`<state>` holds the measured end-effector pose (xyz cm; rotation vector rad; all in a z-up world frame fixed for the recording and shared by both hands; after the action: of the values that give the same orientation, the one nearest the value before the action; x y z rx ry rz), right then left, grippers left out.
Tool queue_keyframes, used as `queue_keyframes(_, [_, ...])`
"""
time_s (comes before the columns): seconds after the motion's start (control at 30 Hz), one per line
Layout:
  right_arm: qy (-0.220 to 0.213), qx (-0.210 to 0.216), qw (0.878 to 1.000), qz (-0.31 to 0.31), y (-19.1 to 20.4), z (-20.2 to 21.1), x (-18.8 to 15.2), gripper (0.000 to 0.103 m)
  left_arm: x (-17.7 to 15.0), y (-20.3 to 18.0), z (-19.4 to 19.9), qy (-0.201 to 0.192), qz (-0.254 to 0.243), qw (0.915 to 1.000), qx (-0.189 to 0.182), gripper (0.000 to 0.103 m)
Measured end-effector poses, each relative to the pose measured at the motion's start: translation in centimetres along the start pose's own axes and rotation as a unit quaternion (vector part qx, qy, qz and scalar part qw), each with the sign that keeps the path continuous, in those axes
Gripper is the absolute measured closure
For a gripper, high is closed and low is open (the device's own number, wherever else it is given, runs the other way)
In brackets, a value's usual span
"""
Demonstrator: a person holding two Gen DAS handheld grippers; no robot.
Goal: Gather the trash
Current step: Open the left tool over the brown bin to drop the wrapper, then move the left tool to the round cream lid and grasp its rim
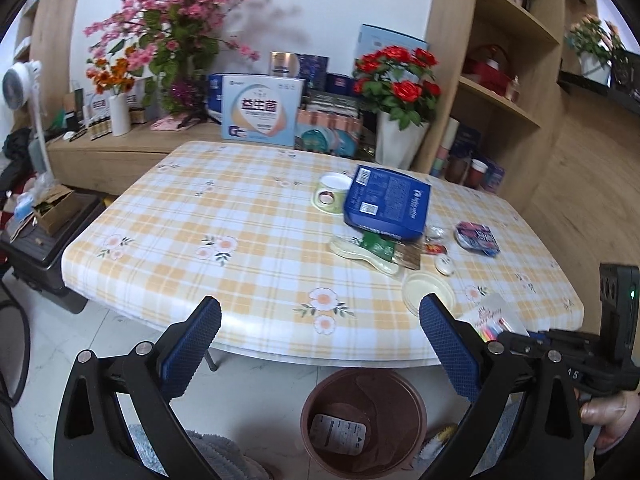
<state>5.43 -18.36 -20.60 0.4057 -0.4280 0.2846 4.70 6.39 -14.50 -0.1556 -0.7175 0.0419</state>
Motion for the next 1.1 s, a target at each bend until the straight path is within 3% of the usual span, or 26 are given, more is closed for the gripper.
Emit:
queue_keyframes(0.23, [0.018, 0.003, 1.0, 0.016, 1.2, -0.8, -0.2, 0.086, -0.1, 2.3, 0.6, -0.013, 0.037, 0.9992, 0.011, 0.006])
queue_keyframes(0.33, [0.019, 0.005, 1.0, 0.018, 1.4, -0.9, -0.2, 0.07, -0.1, 2.6, 0.7, -0.015, 0.044, 0.9988, 0.012, 0.006])
queue_keyframes(0.5, [0.006, -0.005, 1.0, 0.018, 1.4, -0.4, 0.0, 0.057, -0.2, 2.5, 0.6, -0.018, 0.038, 0.9991, 0.01, 0.006])
queue_keyframes(0.6, [-0.01, -0.019, 1.0, 0.017, 0.9, 0.3, 0.3, 0.027, -0.3, 2.2, 0.6, -0.02, 0.029, 0.9993, 0.016, 0.006])
queue_keyframes(0.63, [-0.019, -0.03, 0.999, 0.017, 0.6, 0.5, 0.4, 0.012, -0.3, 2.1, 0.6, -0.022, 0.026, 0.9993, 0.016, 0.006])
queue_keyframes(0.67, [-0.032, -0.046, 0.998, 0.017, 0.4, 1.0, 0.6, 0.006, -0.3, 2.0, 0.5, -0.022, 0.025, 0.9993, 0.017, 0.006])
queue_keyframes(1.1, [-0.083, -0.174, 0.979, -0.061, -8.0, 4.4, 2.0, 0.006, -0.2, 0.2, -1.4, -0.008, 0.002, 0.9999, 0.012, 0.006])
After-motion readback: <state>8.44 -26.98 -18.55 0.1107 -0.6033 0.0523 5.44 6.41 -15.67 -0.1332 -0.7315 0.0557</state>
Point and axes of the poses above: each gripper's, at about its wrist camera, not at the fingertips, and z roughly against the way its jaws point, y to its left, x to its top, the point moved 4 cm from there along -z, roughly the way its jaws point, and after that the axes turned 11 degrees about y, right-handed, at the moved point
